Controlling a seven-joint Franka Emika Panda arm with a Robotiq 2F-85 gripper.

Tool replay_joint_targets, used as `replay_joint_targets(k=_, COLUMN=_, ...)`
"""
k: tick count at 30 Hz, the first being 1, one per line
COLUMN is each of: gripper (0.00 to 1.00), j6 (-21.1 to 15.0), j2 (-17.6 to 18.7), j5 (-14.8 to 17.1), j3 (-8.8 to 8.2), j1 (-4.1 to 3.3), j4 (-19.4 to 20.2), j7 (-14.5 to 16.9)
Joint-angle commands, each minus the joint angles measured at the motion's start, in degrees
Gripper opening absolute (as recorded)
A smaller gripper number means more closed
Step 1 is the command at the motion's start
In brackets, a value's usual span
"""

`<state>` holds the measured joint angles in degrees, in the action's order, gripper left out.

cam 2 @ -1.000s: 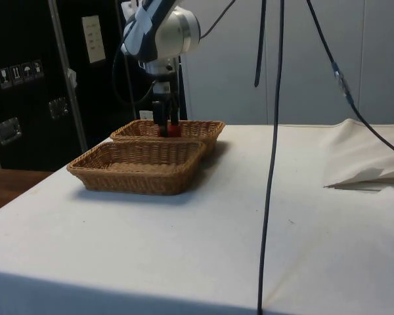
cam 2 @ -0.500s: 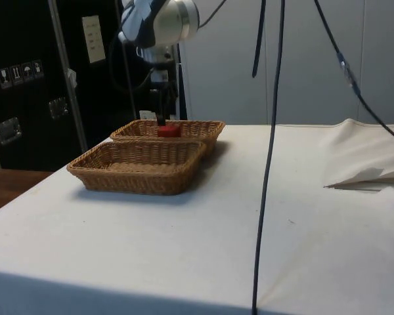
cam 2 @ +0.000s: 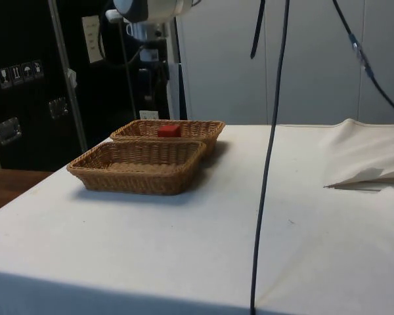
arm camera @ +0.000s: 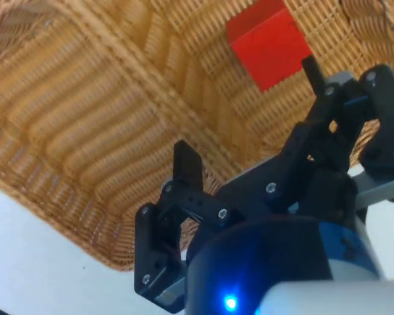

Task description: Pick up the red cube and place it into the right basket.

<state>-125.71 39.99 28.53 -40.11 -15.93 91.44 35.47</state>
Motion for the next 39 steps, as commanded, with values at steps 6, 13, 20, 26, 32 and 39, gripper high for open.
replay_joint_targets(k=6, gripper=1.0, j6=0.7, j2=-2.1, j5=-2.3, j3=-0.29, j1=-2.12, j4=0.5, j7=-2.4)
replay_joint_targets(k=13, gripper=1.0, j6=1.1, j2=-3.8, j5=-4.0, j3=-0.11, j1=-3.9, j4=0.3, j7=-4.3)
replay_joint_targets(k=20, gripper=1.0, j6=1.0, j2=-4.9, j5=-5.0, j3=0.92, j1=-4.7, j4=0.2, j7=-5.1)
replay_joint_targets(k=26, gripper=1.0, j6=0.3, j2=-5.8, j5=-5.8, j3=1.32, j1=-6.53, j4=0.7, j7=-6.2)
replay_joint_targets(k=32, gripper=1.0, j6=0.2, j2=-6.2, j5=-6.4, j3=1.95, j1=-7.33, j4=0.7, j7=-6.6)
replay_joint_targets(k=39, gripper=1.0, j6=0.8, j2=-6.5, j5=-6.8, j3=3.38, j1=-7.56, j4=0.2, j7=-7.0)
